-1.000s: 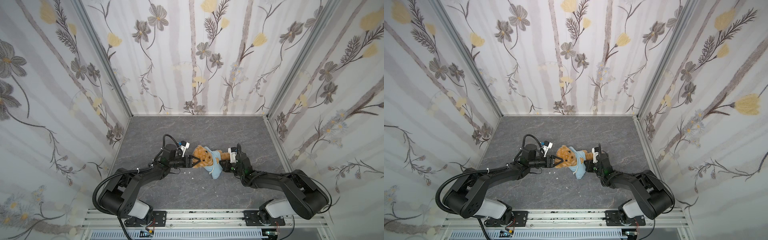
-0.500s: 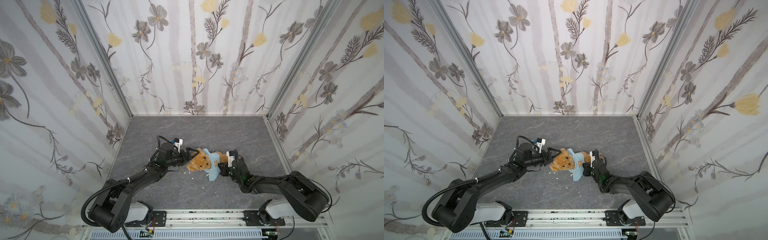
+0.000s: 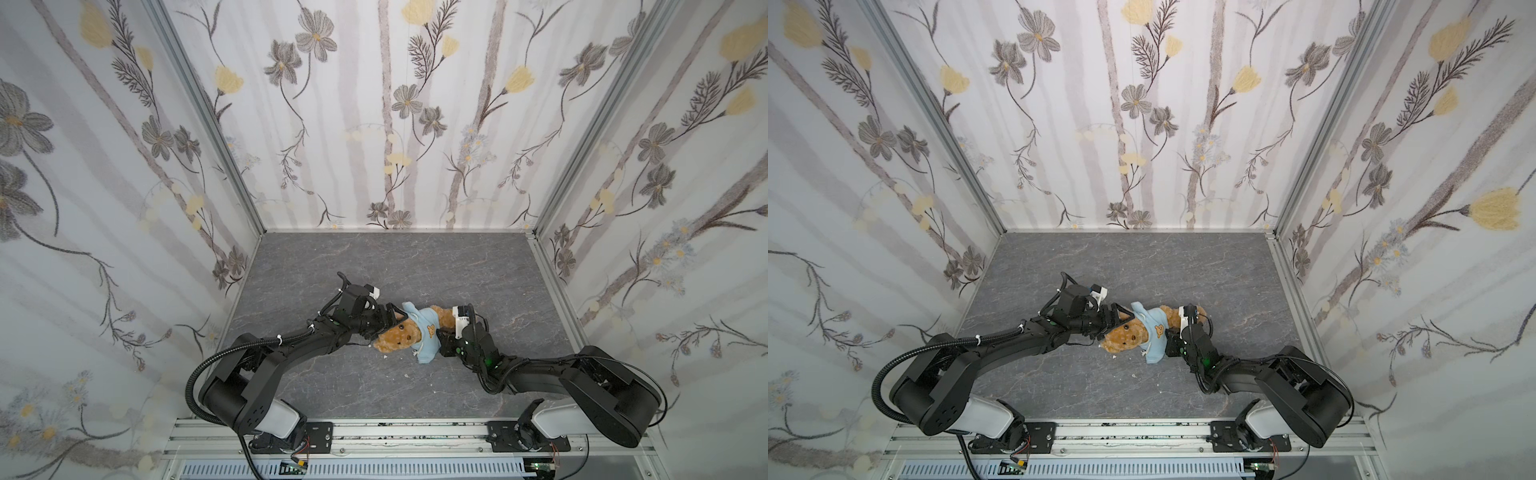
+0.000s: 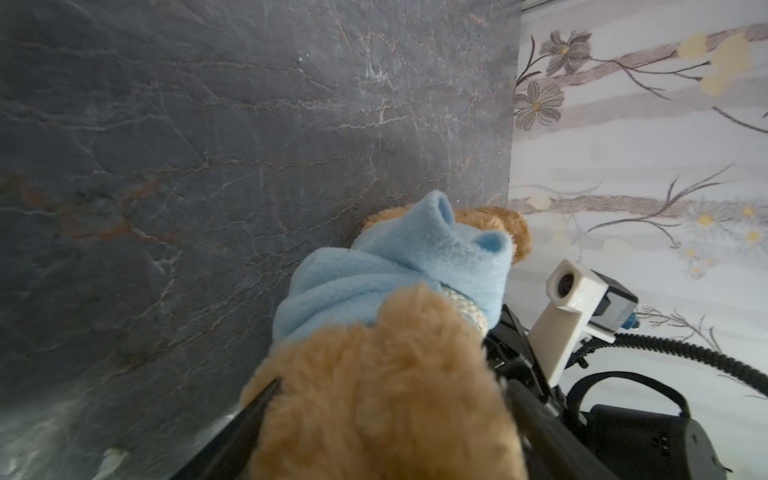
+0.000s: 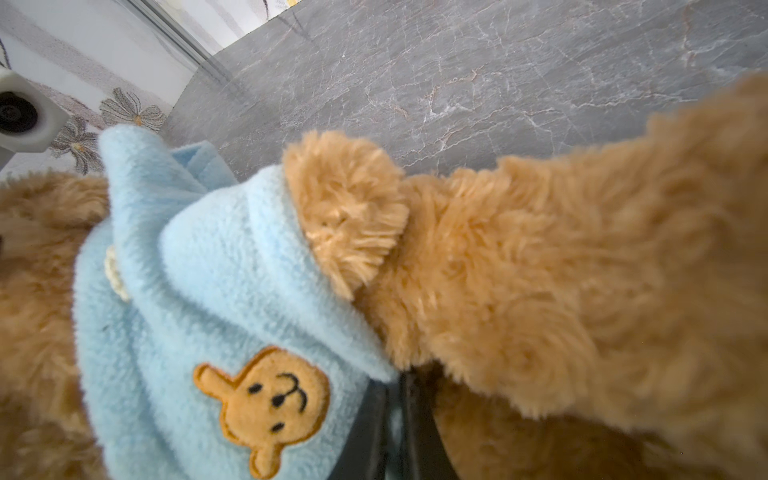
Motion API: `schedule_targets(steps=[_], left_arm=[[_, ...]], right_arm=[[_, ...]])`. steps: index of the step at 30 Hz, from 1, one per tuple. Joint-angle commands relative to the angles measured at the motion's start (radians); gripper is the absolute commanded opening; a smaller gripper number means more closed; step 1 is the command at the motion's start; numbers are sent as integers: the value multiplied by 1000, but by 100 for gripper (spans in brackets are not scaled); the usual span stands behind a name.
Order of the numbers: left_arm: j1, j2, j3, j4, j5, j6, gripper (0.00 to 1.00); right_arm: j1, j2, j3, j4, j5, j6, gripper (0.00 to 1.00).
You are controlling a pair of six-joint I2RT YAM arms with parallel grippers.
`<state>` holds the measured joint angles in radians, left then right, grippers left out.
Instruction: Dress the teddy bear
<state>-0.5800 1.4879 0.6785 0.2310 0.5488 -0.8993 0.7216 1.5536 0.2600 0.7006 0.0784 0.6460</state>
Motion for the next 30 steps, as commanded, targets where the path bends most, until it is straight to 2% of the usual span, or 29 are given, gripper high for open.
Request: schedule_targets(steps=[1, 5, 8, 10, 12, 15, 17, 21, 26, 30], left_arm=[[-10, 10, 5, -16, -13, 105, 63], [-9, 4, 6, -16, -39, 218, 34], [-10, -29, 6, -16, -90, 328, 16], [-11, -66, 0, -10, -133, 417, 6], [-9, -100, -13, 10, -165, 493, 0], [-12, -155, -52, 68, -185, 605, 0], [-18, -188, -76, 107, -184, 677, 0], [-49, -262, -116, 139, -229, 807, 0], [-99, -328, -141, 147, -310, 940, 0], [-135, -370, -152, 157, -349, 1046, 0]], right_arm=[[4, -12, -1, -26, 8, 3, 13], [1, -59, 22, -84, 8, -29, 20], [-7, -161, 42, -170, -13, -92, 31], [-27, -258, 52, -230, -82, -146, 40], [-74, -343, 56, -268, -204, -183, 45], [-153, -440, 69, -307, -409, -196, 49], [-184, -472, 93, -341, -489, -197, 49], [-194, -462, 195, -429, -540, -181, 45], [-197, -329, 359, -562, -604, -146, 37], [-210, -255, 428, -625, -624, -121, 35]])
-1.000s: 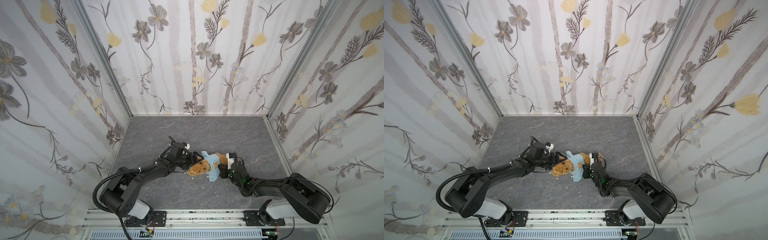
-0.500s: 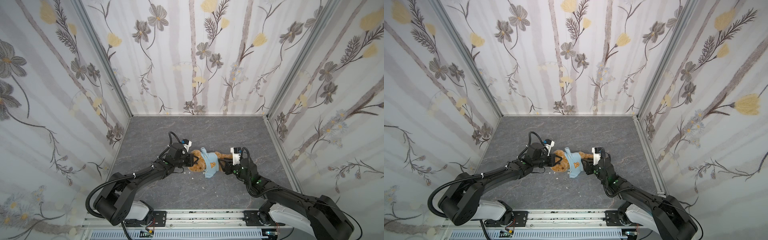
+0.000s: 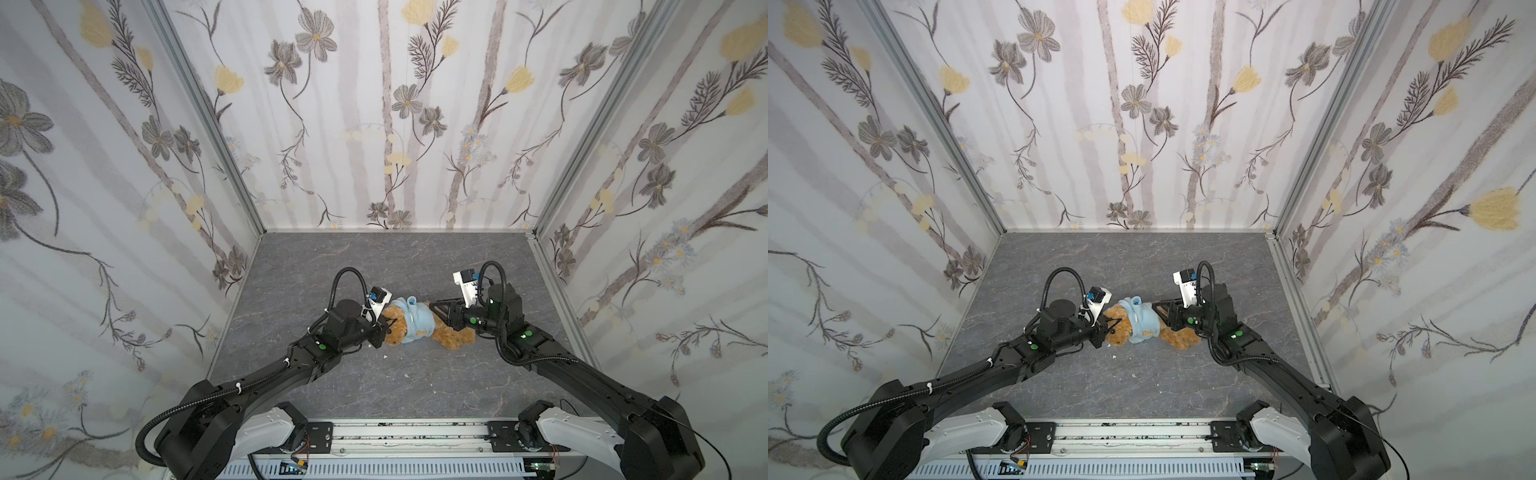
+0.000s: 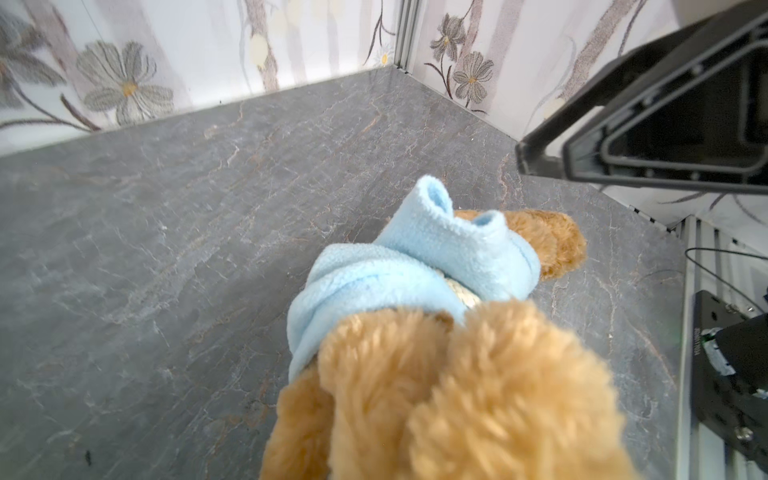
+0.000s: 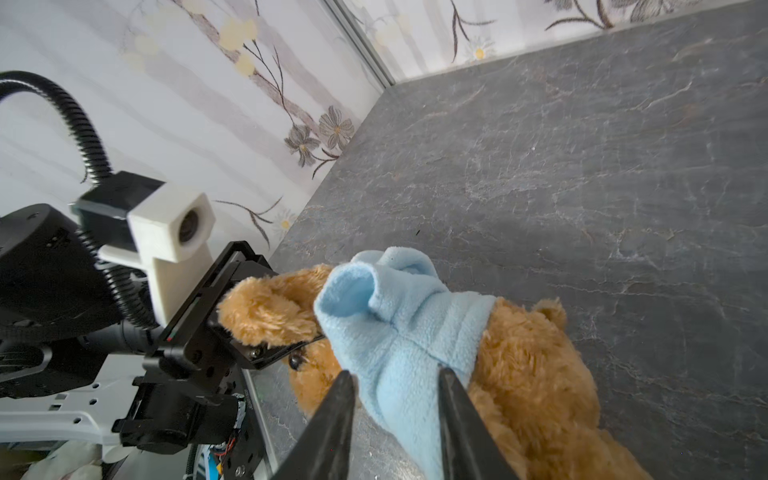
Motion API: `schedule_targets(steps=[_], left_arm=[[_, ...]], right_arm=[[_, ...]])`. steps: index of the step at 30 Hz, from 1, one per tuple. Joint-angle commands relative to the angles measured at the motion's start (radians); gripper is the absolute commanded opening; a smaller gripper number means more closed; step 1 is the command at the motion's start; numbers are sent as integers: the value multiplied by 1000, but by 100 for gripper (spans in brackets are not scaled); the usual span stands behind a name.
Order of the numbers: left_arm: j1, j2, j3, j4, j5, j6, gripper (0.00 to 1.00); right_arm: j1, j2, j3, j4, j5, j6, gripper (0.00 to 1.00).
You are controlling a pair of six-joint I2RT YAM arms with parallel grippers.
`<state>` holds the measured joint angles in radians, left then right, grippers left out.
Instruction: Dress the teddy bear
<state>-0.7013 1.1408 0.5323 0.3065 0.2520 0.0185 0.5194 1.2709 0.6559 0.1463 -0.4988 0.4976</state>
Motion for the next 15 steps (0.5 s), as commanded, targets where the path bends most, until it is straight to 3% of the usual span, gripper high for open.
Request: schedule_targets(steps=[1, 15], left_arm=[[-21, -31, -8, 83, -59, 156, 0], [-59, -62, -25, 100, -73, 251, 0]], right_arm=[[-13, 36, 39, -73, -55, 33, 35], [-41, 141, 36, 1, -161, 84, 32]])
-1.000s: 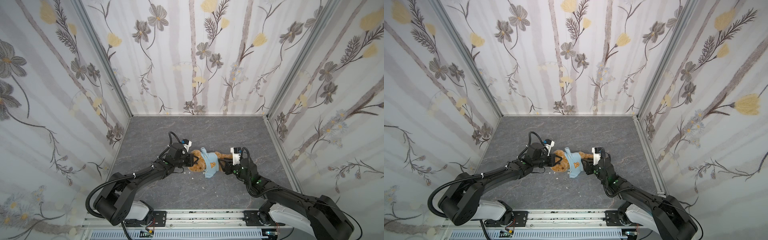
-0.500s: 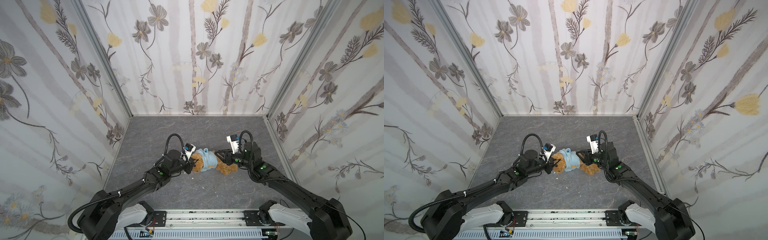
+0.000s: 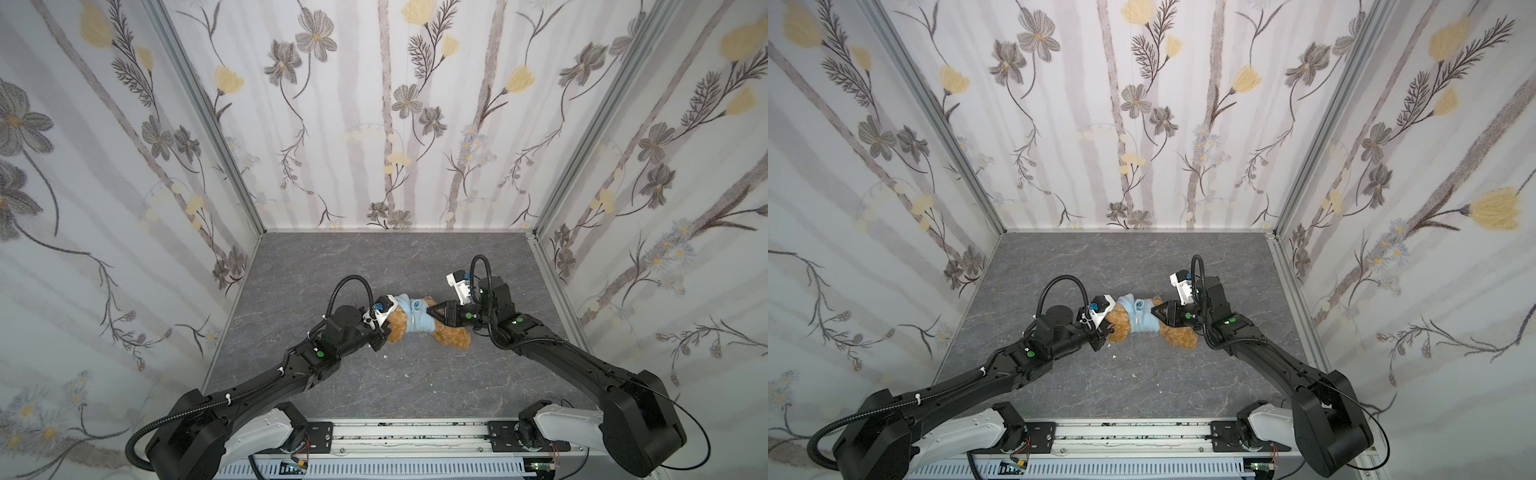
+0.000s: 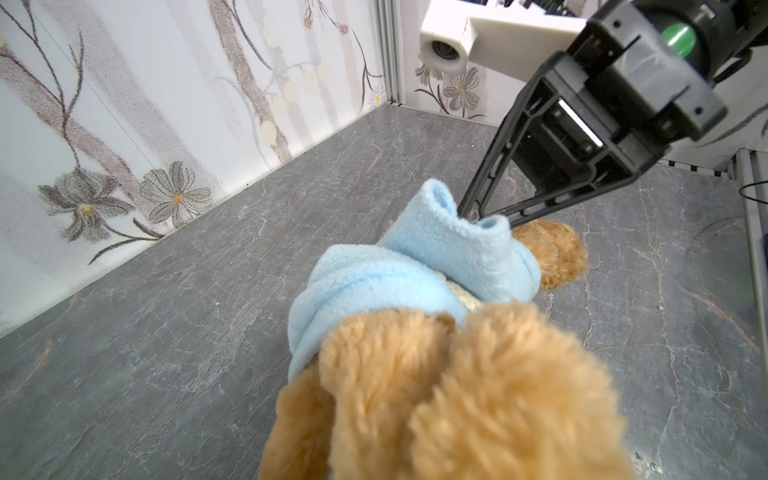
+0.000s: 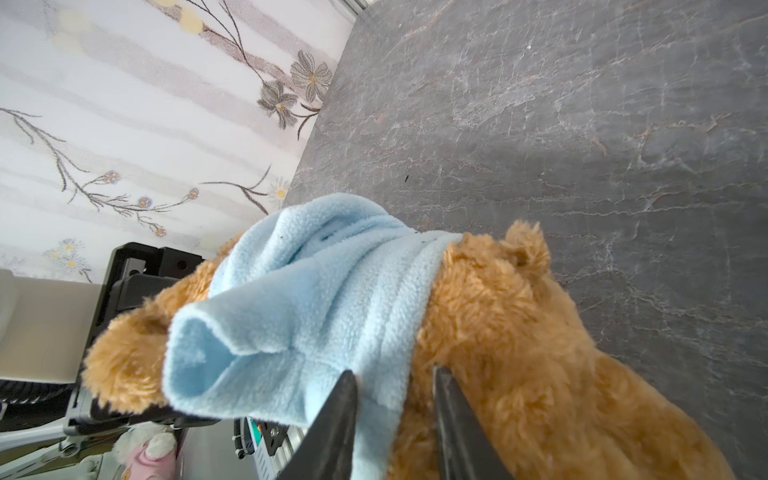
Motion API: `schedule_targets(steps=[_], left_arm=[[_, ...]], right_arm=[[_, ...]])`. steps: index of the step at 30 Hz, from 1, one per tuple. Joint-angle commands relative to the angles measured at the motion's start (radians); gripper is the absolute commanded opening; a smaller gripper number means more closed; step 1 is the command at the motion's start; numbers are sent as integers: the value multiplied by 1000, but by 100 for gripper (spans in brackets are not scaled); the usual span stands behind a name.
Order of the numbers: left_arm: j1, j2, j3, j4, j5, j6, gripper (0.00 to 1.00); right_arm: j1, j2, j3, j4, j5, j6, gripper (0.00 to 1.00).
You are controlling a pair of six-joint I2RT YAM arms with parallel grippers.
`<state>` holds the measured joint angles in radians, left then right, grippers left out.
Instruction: Dress the teddy bear
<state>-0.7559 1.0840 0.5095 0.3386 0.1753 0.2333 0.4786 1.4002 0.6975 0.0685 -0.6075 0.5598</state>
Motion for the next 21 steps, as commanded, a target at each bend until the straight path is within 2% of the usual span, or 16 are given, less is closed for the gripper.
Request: schedule_targets(steps=[1, 6, 13, 21], left_arm=[[-7, -6, -5, 68, 10, 42, 0], [-14, -14, -24, 68, 19, 91, 0], [-17, -22, -22, 66, 16, 107, 0], [-25, -19, -22, 66, 5, 116, 0]], right_arm=[[0, 15, -5, 83, -52, 21, 31], [-1, 9, 11, 64, -23, -4, 31], [-2, 45, 7, 56, -61, -6, 25], [17, 71, -10, 156, -109, 63, 20]])
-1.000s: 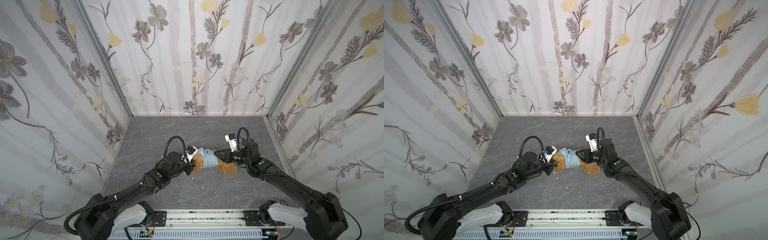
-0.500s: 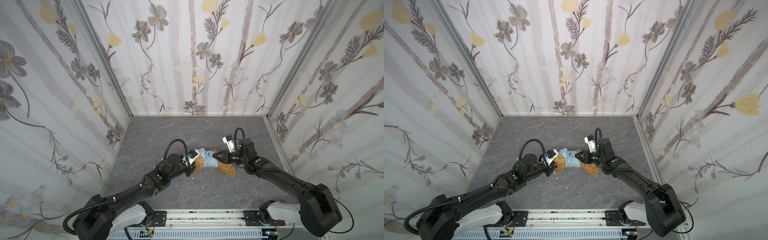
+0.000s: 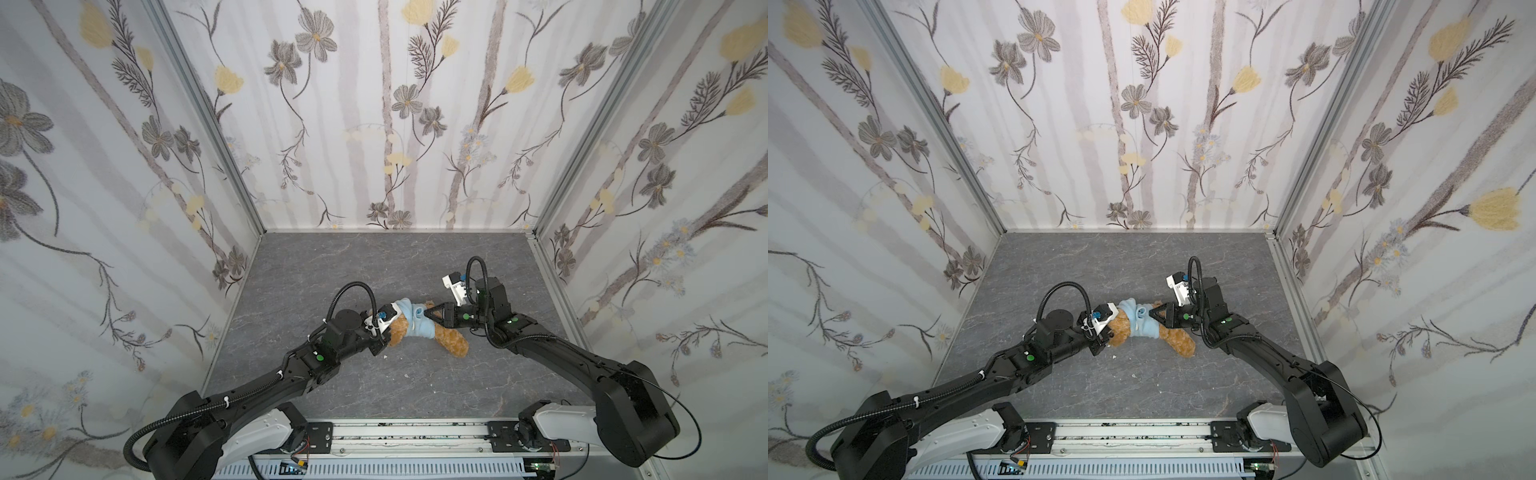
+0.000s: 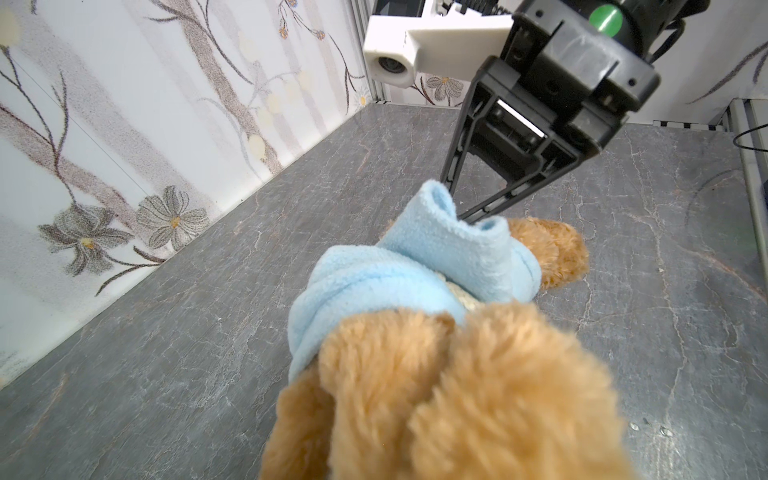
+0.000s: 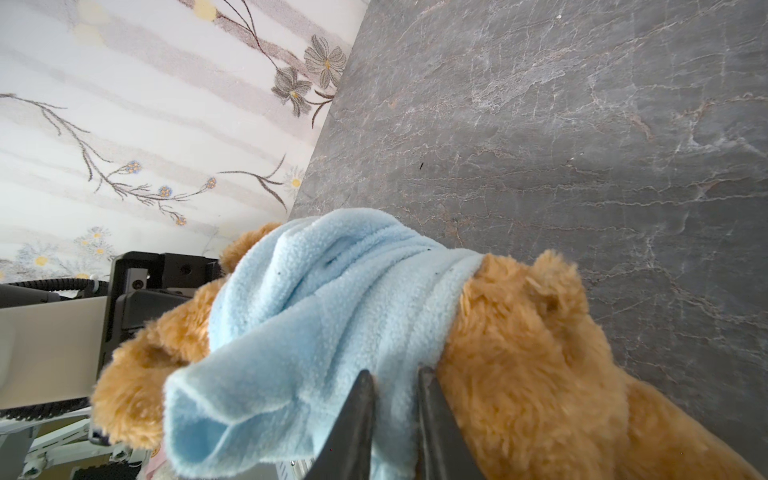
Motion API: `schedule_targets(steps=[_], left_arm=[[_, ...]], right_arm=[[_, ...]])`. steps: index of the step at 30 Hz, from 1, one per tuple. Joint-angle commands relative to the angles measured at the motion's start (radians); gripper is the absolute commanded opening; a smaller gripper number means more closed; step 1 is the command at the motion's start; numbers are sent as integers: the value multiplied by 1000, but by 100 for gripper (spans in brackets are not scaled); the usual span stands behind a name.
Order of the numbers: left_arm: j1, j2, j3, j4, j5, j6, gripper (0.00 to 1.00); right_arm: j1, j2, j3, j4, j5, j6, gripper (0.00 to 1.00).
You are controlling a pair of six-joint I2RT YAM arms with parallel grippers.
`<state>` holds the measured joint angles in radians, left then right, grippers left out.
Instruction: Dress the teddy bear
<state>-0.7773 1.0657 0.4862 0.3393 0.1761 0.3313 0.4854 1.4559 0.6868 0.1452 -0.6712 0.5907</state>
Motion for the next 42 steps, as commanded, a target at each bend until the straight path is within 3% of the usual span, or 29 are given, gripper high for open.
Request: schedule_targets(steps=[1, 9, 17, 32, 35, 42], left_arm=[[-4, -1, 2, 65, 3, 18, 0], [-7, 8, 8, 40, -71, -10, 0], [-4, 106, 148, -159, -376, -253, 0], [10, 243, 282, -369, -645, -465, 0], [33, 270, 320, -423, -644, -535, 0], [121, 274, 368, -502, -515, -686, 0]], right_arm=[[13, 22, 3, 84, -43, 33, 19], [1, -35, -25, 81, 60, 43, 0], [-7, -163, -143, 164, 171, 135, 0], [4, -349, -281, 240, 327, 258, 0], [14, -359, -292, 246, 338, 255, 0], [19, -378, -329, 214, 405, 194, 0]])
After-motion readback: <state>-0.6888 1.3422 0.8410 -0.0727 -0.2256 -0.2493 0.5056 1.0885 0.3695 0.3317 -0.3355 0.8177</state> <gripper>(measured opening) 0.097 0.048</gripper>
